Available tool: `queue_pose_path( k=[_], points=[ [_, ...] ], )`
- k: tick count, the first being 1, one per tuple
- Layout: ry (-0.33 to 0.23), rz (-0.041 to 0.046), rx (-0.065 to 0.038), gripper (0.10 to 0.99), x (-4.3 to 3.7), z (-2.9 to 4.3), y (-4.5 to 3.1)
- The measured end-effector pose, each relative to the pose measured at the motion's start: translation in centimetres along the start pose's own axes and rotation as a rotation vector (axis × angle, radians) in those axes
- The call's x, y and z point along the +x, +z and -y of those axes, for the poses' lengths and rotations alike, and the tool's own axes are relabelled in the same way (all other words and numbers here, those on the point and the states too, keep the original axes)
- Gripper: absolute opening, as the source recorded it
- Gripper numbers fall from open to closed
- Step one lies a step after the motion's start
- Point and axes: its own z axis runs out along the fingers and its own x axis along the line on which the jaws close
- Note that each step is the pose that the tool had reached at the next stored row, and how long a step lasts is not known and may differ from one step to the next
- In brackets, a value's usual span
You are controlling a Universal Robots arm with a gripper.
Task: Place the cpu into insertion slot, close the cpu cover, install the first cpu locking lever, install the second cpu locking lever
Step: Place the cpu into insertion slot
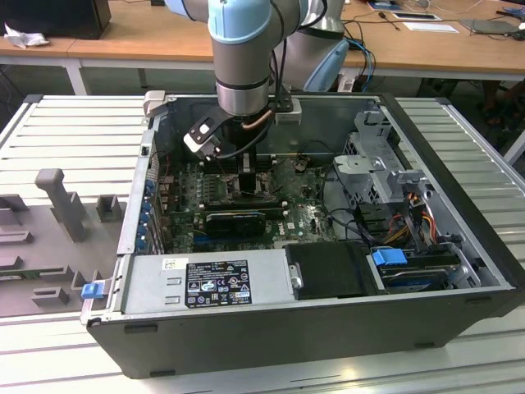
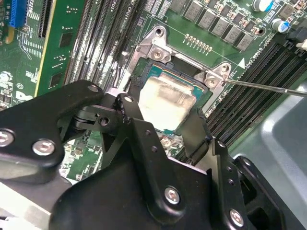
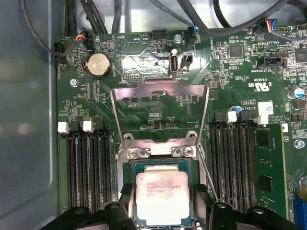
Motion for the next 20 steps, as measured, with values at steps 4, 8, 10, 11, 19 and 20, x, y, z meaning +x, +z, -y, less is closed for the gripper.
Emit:
queue_pose_path(
  k=[4,8,10,11,19,20],
  points=[
    [0.0,0.0045,0.0,0.525,0.02,-0.06,-0.69],
    [0.0,0.007,0.0,0.282,0.02,-0.1,-1.03],
    [0.0,0.0071,0.0,0.22,0.03,-0.11,-1.21],
    [0.0,0.0071,0.0,0.106,0.03,-0.12,-1.35],
    [0.0,0.0067,0.0,0.106,0.04,-0.16,-1.82],
    [0.0,0.0068,0.0,0.106,0.04,-0.17,-1.84]
  ],
)
